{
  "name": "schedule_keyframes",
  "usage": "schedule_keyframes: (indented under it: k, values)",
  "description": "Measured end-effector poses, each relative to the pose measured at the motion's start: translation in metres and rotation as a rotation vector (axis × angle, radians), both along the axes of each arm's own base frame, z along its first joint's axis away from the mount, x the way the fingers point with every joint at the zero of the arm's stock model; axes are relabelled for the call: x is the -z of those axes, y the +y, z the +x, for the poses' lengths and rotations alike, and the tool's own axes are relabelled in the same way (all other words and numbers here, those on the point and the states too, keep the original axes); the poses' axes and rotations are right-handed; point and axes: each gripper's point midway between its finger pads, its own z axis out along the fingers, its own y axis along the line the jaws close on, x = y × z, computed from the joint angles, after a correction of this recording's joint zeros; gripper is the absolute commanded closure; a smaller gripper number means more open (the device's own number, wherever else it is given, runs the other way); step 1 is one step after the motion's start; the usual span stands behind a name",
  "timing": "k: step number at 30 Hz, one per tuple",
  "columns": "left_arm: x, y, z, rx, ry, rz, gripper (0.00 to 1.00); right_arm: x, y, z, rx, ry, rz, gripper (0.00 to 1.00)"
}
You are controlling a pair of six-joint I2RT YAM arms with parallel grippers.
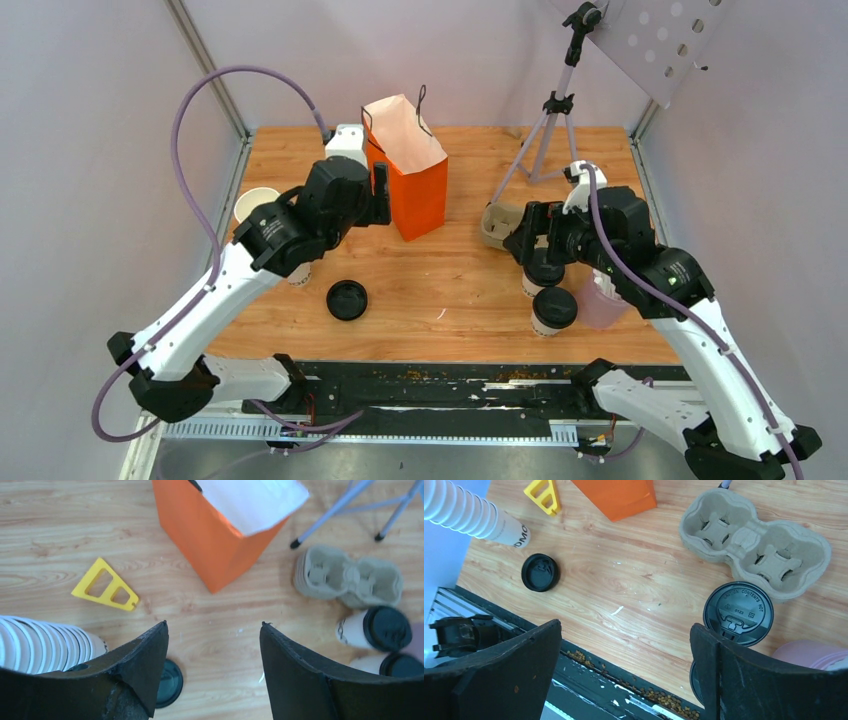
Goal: Pack the takeout coffee
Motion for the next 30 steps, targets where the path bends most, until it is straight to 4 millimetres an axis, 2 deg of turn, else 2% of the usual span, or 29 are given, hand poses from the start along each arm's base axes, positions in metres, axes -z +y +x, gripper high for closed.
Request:
schedule_keyframes:
  k: [5, 10, 13, 17, 20, 24, 27, 30]
  values:
    - [-0.016, 0.008, 0.032, -0.11, -0.04, -0.064, 0.3, -0.009, -0.003, -0.011, 0.01, -0.026, 0.063, 0.0]
    - [-0.015, 0.004, 0.062, -0.167, -0.054, -0.136, 0.3, -0.019, -0.003, -0.033, -0.045, -0.055, 0.122, 0.0]
    - [-0.001, -0.015, 0.085, -0.165, -0.037, -0.134, 0.3, -0.023, -0.002, -0.043, -0.081, -0.066, 0.14, 0.0]
    - [0.028, -0.039, 0.114, -0.173, 0.012, -0.112, 0.35, -0.015, 0.004, -0.053, -0.134, -0.039, 0.151, 0.0]
    - [0.049, -0.046, 0.128, -0.205, 0.047, -0.091, 0.39, -0.011, 0.007, -0.064, -0.179, -0.014, 0.166, 0.0]
    - [0.062, -0.044, 0.136, -0.256, 0.07, -0.065, 0.41, -0.01, 0.009, -0.078, -0.232, 0.003, 0.175, 0.0]
    - [0.059, -0.045, 0.144, -0.285, 0.067, -0.058, 0.5, -0.011, 0.007, -0.085, -0.259, 0.005, 0.157, 0.0]
    - [0.056, -0.049, 0.151, -0.297, 0.064, -0.063, 0.68, -0.013, 0.003, -0.088, -0.277, -0.003, 0.127, 0.0]
